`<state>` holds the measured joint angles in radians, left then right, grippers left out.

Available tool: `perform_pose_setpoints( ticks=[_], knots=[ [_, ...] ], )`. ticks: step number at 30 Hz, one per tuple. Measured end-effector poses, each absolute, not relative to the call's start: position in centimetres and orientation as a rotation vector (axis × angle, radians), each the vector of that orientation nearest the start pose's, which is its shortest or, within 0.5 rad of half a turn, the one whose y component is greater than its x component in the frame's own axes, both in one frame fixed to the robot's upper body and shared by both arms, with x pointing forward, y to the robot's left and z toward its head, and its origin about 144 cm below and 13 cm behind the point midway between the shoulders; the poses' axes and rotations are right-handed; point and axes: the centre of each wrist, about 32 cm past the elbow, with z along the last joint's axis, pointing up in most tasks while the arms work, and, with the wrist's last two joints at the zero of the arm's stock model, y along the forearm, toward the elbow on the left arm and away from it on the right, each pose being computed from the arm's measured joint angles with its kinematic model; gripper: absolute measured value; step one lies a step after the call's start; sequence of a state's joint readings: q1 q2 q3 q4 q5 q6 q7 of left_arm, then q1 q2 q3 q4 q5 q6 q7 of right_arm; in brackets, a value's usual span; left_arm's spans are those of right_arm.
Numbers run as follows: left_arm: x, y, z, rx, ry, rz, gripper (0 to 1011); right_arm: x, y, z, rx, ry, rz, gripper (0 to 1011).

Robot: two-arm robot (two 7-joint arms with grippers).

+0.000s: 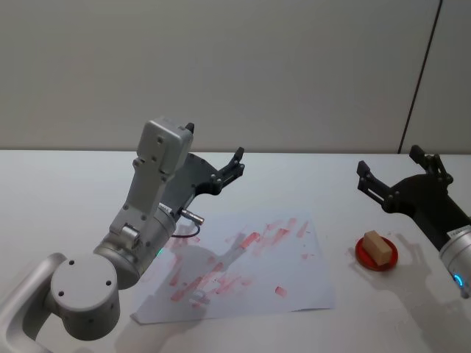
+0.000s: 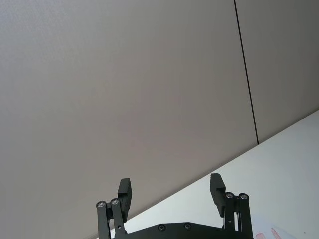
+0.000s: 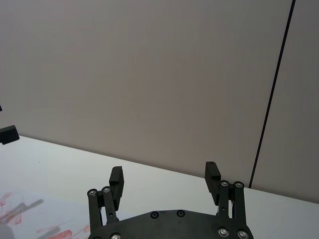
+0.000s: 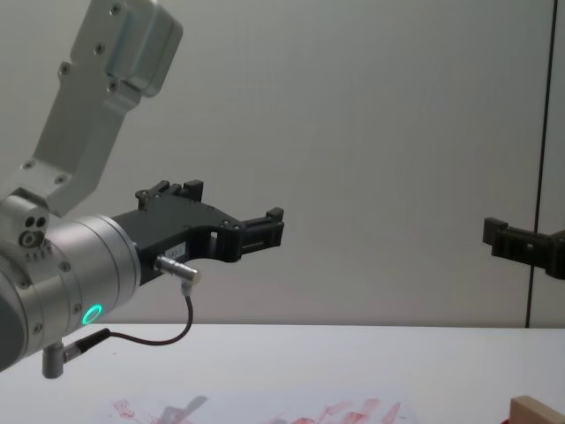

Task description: Use the one hand to pick up the stamp and affix it onto the A4 paper.

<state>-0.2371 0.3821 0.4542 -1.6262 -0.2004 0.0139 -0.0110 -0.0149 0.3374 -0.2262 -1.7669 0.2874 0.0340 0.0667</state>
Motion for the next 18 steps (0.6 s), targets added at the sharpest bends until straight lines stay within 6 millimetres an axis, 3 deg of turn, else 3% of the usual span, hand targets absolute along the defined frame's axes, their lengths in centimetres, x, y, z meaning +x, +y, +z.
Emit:
perform_pose_setpoints(
  ticks=[18],
  knots=[
    [49.2, 19.84, 120.44, 0.061, -0.268, 1.124, 1002, 44.33, -23.71, 118.87, 0.026, -0.075, -1.23, 1001]
  ],
)
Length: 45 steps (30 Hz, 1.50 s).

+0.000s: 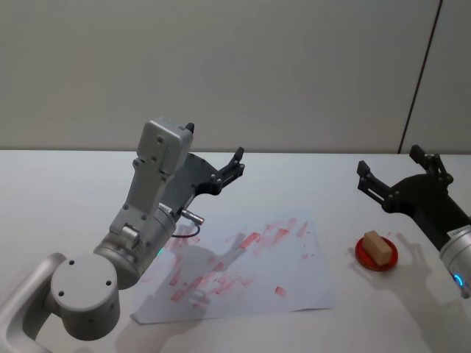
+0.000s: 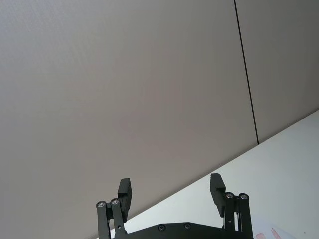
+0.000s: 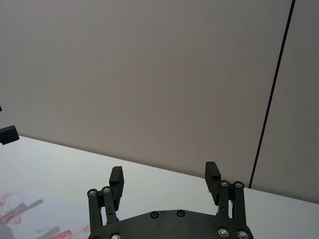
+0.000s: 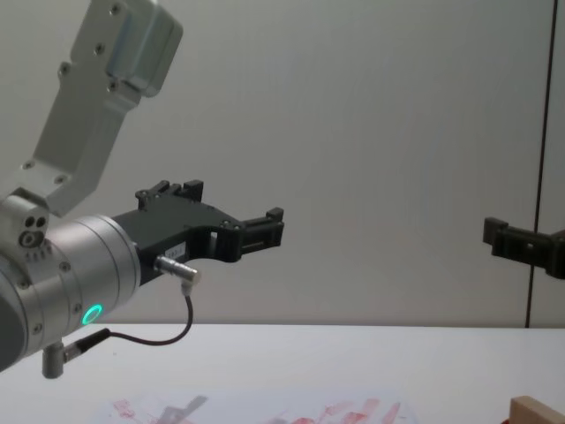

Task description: Use the one hand to pick up the stamp and affix it onto the A4 paper.

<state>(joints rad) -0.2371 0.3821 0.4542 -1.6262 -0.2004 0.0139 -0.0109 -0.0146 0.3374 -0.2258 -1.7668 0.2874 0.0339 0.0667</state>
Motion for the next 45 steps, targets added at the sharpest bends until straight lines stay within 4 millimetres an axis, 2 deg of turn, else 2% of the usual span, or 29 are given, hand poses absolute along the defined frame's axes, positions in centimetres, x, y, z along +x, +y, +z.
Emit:
perform_pose_setpoints(
  ticks=[32, 45],
  knots=[
    [49.2, 19.8, 120.4, 0.061, -0.268, 1.124, 1002, 44.1, -23.9, 118.8, 0.022, -0.07, -1.232, 1001],
    [49.2, 19.8, 120.4, 0.061, -0.268, 1.124, 1002, 41.5, -26.2, 118.4, -0.068, 0.01, -1.273, 1001]
  ],
)
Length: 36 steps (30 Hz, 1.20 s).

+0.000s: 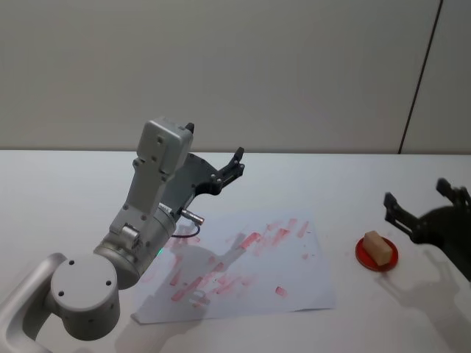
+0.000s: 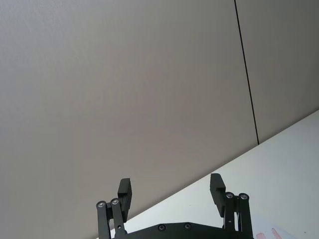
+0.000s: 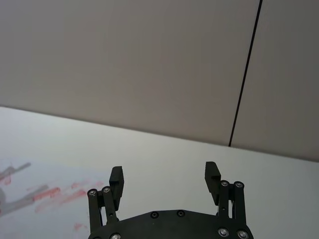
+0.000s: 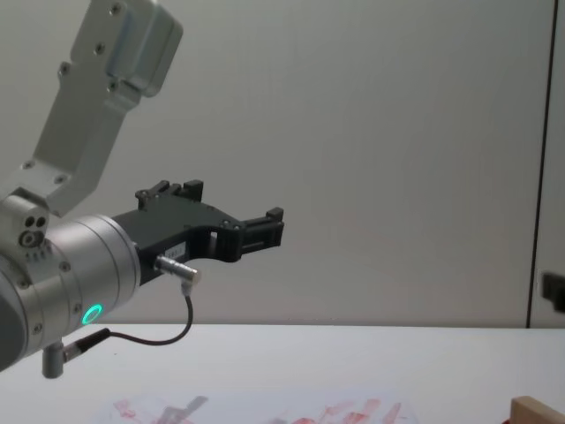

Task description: Use the one hand to pick up the stamp and affix it onto the A4 paper.

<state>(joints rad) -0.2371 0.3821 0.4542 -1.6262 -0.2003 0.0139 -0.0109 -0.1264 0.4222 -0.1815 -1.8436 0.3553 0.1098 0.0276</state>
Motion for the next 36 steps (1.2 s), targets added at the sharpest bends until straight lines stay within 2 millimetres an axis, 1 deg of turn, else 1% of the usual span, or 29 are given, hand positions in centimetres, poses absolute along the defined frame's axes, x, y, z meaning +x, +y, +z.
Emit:
perform_pose_setpoints(
  ticks=[8, 15, 21, 25, 36],
  knots=[
    [49.2, 19.8, 120.4, 0.061, -0.268, 1.124, 1003, 39.9, -27.3, 118.0, -0.175, 0.077, -1.281, 1001],
    [49.2, 19.8, 120.4, 0.061, -0.268, 1.124, 1002, 39.8, -27.5, 117.7, -0.252, 0.103, -1.278, 1001],
    [49.2, 19.8, 120.4, 0.061, -0.268, 1.124, 1003, 40.5, -27.4, 117.2, -0.313, 0.112, -1.264, 1001],
    [49.2, 19.8, 120.4, 0.061, -0.268, 1.124, 1002, 41.3, -27.1, 116.9, -0.342, 0.115, -1.25, 1001],
    [49.2, 19.8, 120.4, 0.061, -0.268, 1.124, 1003, 43.4, -26.1, 116.4, -0.38, 0.118, -1.207, 1001]
  ],
)
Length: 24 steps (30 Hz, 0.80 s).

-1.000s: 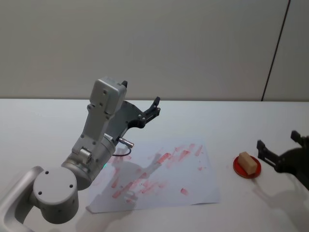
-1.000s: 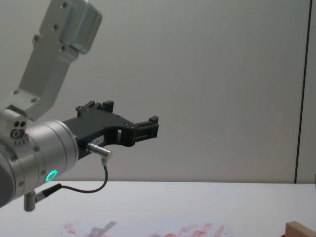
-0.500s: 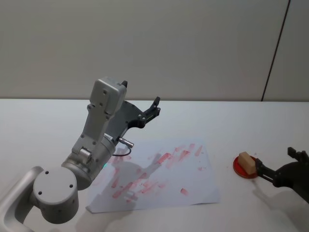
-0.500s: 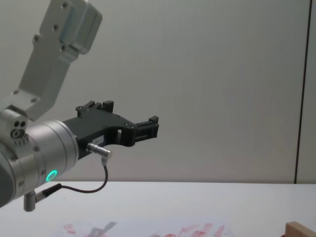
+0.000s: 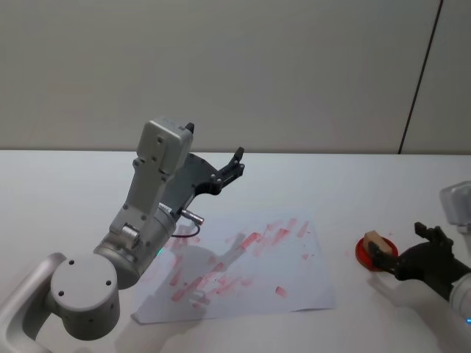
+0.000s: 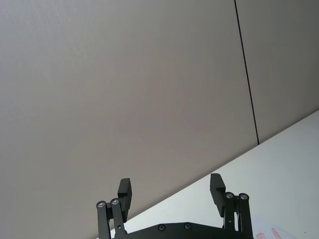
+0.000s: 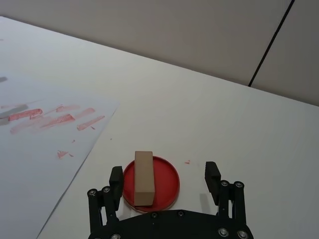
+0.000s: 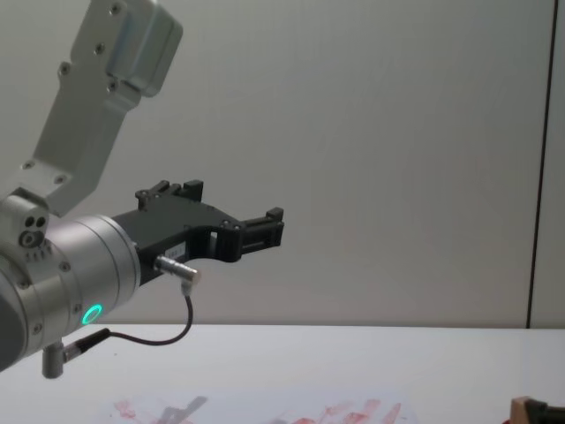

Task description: Use the one hand to pick up the stamp and affix it onto the A4 paper.

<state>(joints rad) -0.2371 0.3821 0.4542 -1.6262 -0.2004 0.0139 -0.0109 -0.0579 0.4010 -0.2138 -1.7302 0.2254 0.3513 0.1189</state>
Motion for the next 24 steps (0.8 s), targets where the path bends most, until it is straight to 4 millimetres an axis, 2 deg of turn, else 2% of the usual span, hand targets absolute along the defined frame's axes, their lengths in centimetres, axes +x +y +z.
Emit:
perform_pose_setpoints(
  ticks=[22, 24],
  knots=[
    [49.2, 19.8, 120.4, 0.061, -0.268, 1.124, 1002, 45.3, -24.9, 115.6, -0.433, 0.161, -1.162, 1001],
    [49.2, 19.8, 120.4, 0.061, -0.268, 1.124, 1002, 45.4, -24.9, 115.6, -0.435, 0.162, -1.159, 976]
  ],
)
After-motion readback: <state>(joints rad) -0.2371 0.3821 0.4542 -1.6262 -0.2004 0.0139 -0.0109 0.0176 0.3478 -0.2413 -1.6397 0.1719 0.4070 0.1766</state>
